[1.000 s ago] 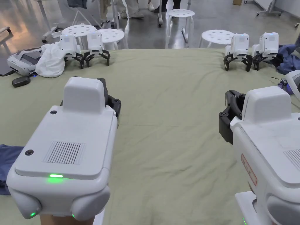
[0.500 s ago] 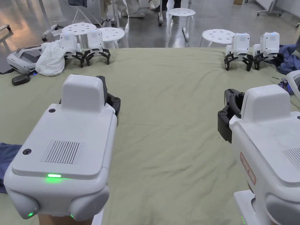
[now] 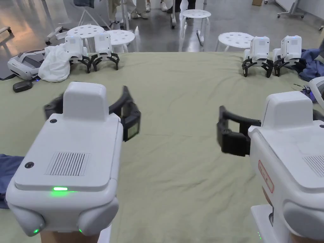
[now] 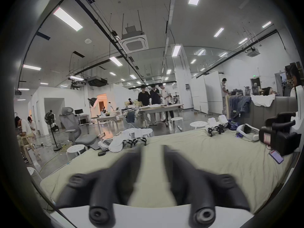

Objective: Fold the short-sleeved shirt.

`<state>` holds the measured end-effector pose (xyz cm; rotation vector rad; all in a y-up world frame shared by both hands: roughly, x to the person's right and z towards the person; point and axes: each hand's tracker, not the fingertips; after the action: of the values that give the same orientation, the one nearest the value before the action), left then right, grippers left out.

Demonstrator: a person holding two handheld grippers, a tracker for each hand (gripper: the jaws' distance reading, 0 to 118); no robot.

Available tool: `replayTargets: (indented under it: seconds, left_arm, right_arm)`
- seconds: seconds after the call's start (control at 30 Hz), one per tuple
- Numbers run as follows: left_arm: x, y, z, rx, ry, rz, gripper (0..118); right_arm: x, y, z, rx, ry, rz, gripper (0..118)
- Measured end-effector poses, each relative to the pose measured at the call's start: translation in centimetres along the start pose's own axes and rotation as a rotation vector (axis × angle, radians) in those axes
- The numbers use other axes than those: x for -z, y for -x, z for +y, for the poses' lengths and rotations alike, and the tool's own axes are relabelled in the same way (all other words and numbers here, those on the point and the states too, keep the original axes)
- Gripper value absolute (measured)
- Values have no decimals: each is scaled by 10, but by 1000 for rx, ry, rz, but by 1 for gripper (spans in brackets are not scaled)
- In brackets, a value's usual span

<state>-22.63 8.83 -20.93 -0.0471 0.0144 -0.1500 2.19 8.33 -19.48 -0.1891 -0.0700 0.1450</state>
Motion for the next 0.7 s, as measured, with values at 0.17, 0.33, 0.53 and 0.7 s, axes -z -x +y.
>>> replayTargets:
  seconds: [0.17,0.33,0.53,0.7]
  left_arm:
    - [0,5,1,-10,38,-17,118]
    - [-2,1,-5,21,23,-12,118]
    - [0,3,-4,19,16,-11,118]
    - [-2,2,-2,20,10,-10,118]
  right_arm:
    - [4,-11,4,-12,-10,7,118]
    - [0,7,4,6,2,30,118]
    - [-1,11,18,61,34,-5,118]
    - [-7,17,27,59,56,-21,118]
